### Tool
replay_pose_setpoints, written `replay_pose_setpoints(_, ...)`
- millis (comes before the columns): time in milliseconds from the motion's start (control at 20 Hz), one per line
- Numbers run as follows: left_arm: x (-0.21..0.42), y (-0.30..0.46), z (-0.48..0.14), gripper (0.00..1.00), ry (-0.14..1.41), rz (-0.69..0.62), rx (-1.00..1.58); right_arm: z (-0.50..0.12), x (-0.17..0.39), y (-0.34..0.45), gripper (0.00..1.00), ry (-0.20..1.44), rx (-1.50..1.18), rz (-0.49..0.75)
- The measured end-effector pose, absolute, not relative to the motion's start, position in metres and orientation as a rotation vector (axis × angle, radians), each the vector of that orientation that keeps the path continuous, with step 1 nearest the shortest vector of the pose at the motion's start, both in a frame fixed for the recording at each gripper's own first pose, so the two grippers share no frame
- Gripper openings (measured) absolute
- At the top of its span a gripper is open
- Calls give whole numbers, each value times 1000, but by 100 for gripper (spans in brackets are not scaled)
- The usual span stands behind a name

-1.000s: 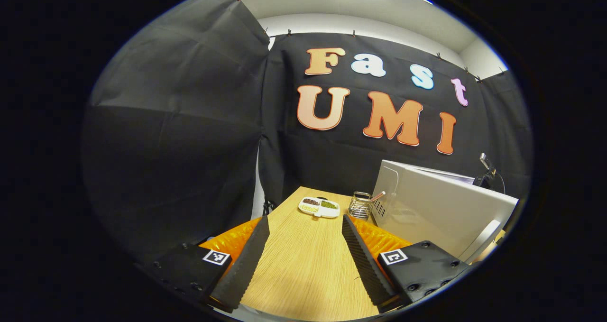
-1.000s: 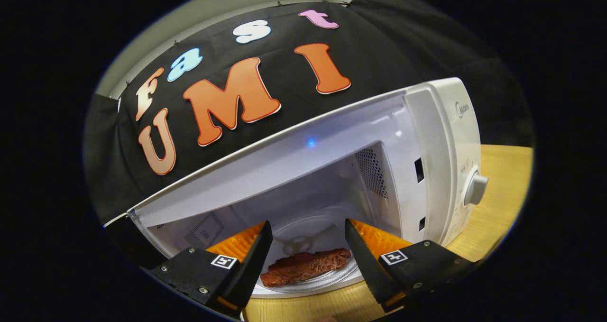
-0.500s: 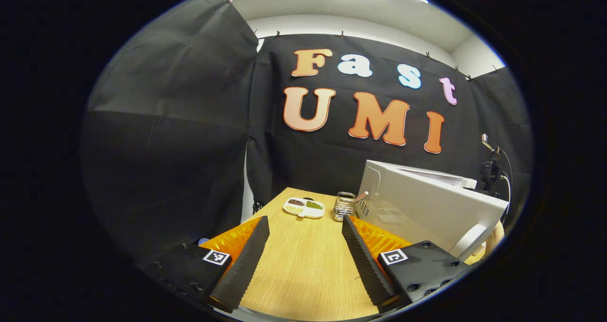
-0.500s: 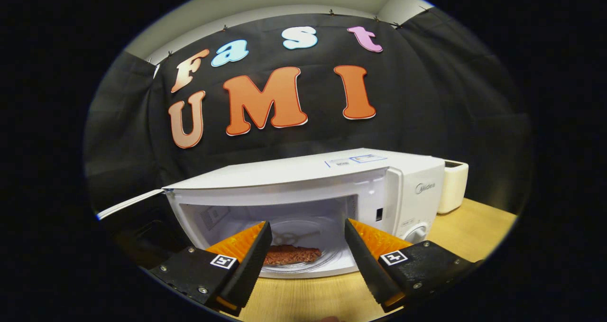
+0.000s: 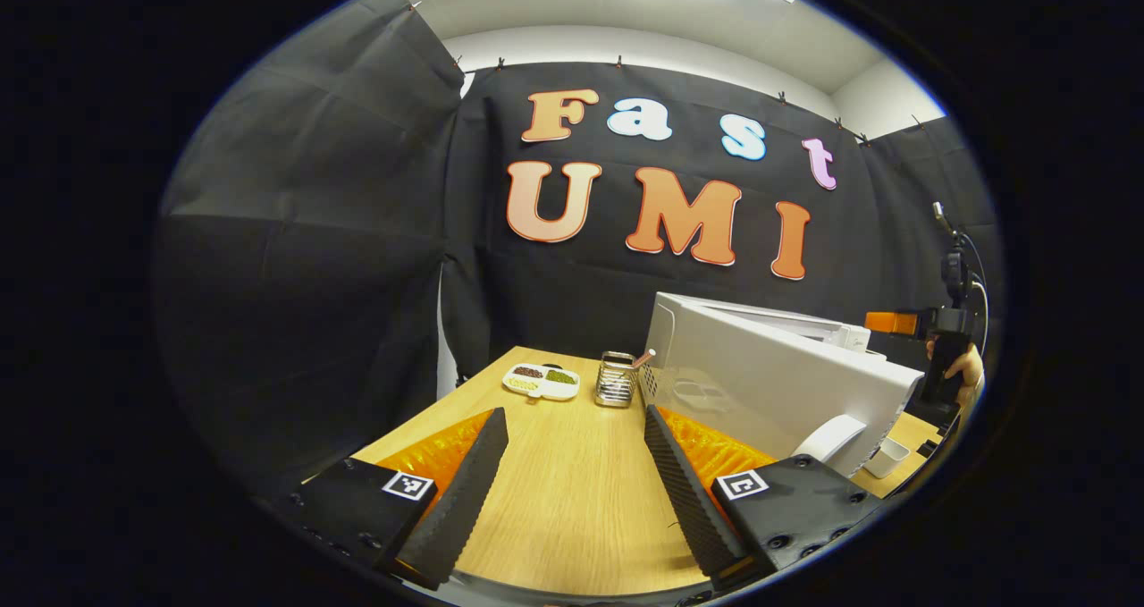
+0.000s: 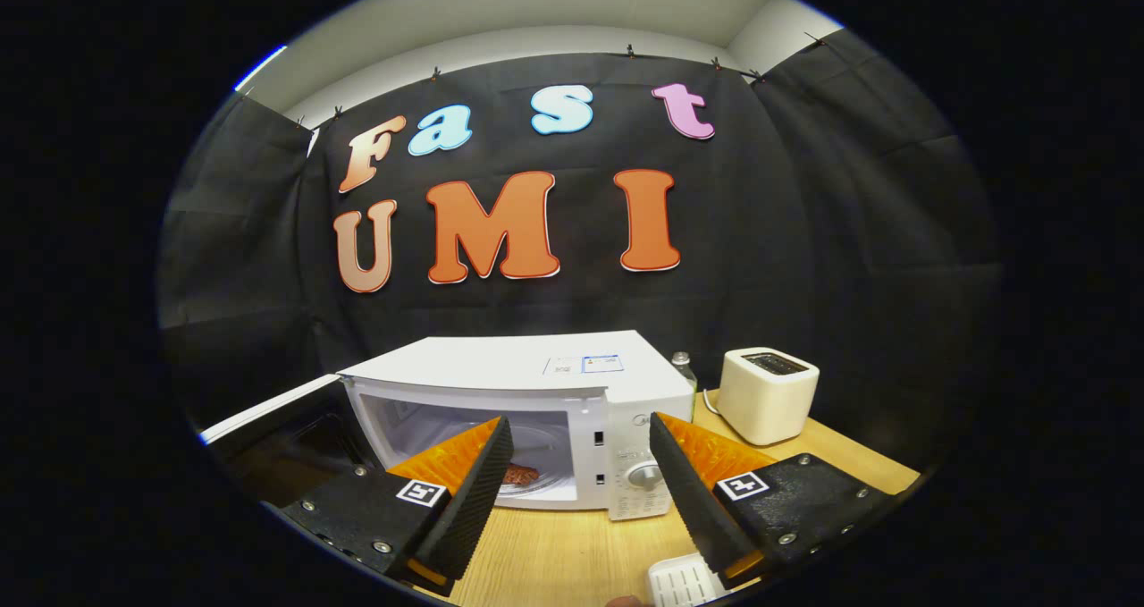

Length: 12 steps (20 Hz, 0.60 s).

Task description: Open the microwave oven with the left hand, put the food in, and close the microwave oven.

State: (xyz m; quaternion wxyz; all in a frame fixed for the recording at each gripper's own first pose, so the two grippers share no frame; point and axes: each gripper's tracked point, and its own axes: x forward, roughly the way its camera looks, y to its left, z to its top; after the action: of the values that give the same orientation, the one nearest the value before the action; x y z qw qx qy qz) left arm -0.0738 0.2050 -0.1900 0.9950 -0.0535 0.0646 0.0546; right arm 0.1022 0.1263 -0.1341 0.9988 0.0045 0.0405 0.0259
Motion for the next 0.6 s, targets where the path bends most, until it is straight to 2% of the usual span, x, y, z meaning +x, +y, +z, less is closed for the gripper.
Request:
replay_pose_setpoints(300,-65,161,-205,98,173,38,-99,-102,69,83,94,49,8,34)
replay_pose_setpoints(400,-64,135,-209,97,187,-25,-143,-93,61,69,94,30,0,18)
replay_pose_setpoints(550,-58,104,-212,74,193,-90,-143,-86,51,54,95,27,-2,5)
replay_pose_setpoints(600,-54,91,-210,70,189,-107,-132,-84,48,49,94,28,-4,1)
